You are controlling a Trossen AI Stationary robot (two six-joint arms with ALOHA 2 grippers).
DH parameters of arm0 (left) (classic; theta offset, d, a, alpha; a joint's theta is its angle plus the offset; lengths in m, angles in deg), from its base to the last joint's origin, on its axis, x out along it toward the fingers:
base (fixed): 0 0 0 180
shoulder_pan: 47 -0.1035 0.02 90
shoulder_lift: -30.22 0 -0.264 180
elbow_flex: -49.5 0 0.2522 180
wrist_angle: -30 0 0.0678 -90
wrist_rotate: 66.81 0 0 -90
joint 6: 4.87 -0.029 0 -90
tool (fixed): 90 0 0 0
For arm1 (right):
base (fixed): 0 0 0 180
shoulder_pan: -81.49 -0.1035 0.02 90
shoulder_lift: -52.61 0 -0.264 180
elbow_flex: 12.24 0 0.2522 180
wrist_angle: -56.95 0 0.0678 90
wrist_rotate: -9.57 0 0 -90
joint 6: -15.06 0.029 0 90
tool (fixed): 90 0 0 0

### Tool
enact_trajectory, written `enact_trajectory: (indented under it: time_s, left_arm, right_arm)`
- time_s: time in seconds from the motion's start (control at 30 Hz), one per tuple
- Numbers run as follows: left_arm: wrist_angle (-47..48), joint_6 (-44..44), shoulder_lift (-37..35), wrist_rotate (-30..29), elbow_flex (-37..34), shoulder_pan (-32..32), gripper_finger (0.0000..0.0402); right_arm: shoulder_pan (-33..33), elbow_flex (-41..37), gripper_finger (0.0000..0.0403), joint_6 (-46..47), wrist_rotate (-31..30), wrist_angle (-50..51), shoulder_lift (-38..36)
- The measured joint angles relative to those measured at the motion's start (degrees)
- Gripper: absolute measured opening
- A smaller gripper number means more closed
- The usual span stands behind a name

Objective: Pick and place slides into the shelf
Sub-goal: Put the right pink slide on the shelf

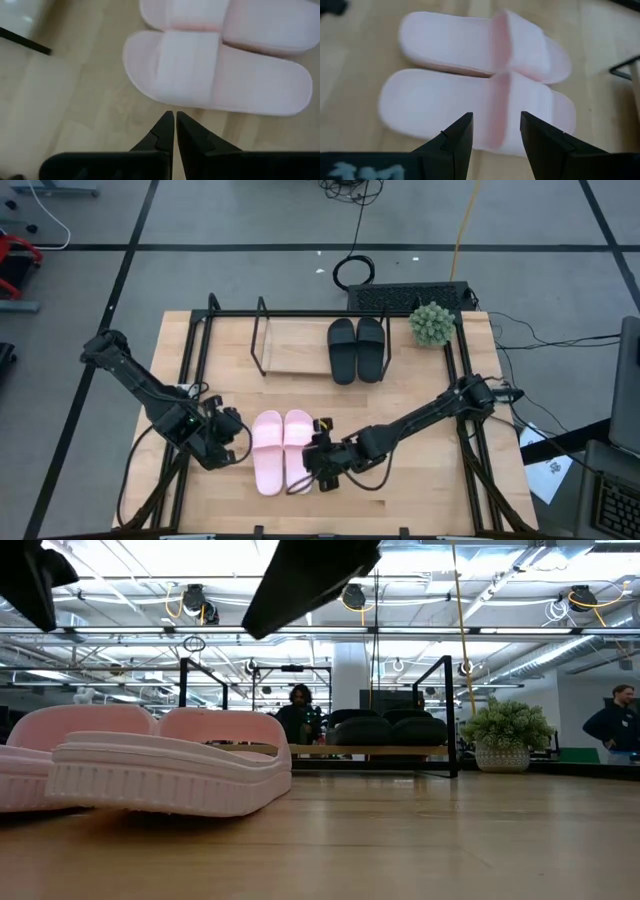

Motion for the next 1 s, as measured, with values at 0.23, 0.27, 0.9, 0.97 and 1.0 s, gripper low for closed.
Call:
enact_trajectory:
  time_s: [0.23, 0.27, 0.9, 0.97, 1.0]
  left_arm:
    - [1.99, -2.33, -2.97, -3.18, 0.0, -0.04, 0.0024]
    - [1.95, -2.82, -3.2, -3.33, 0.0, -0.04, 0.0024]
    - [5.32, -7.88, -3.53, -4.0, 0.0, -0.04, 0.0024]
    - [5.7, -8.0, -3.53, -4.02, 0.0, -0.04, 0.0024]
    - [5.99, -8.0, -3.53, -4.0, 0.0, -0.04, 0.0024]
  right_arm:
    - [1.86, 0.02, 0.0155, 3.28, 1.32, -1.36, 2.37]
    - [2.11, 0.02, 0.0155, 3.78, 1.62, -1.49, 2.54]
    - [3.8, -0.02, 0.0155, 7.94, 1.29, 1.48, 6.01]
    - [4.08, 0.0, 0.0155, 8.07, 0.92, 1.52, 6.2]
    - [4.1, 0.0, 0.0155, 8.2, 0.21, 1.95, 6.2]
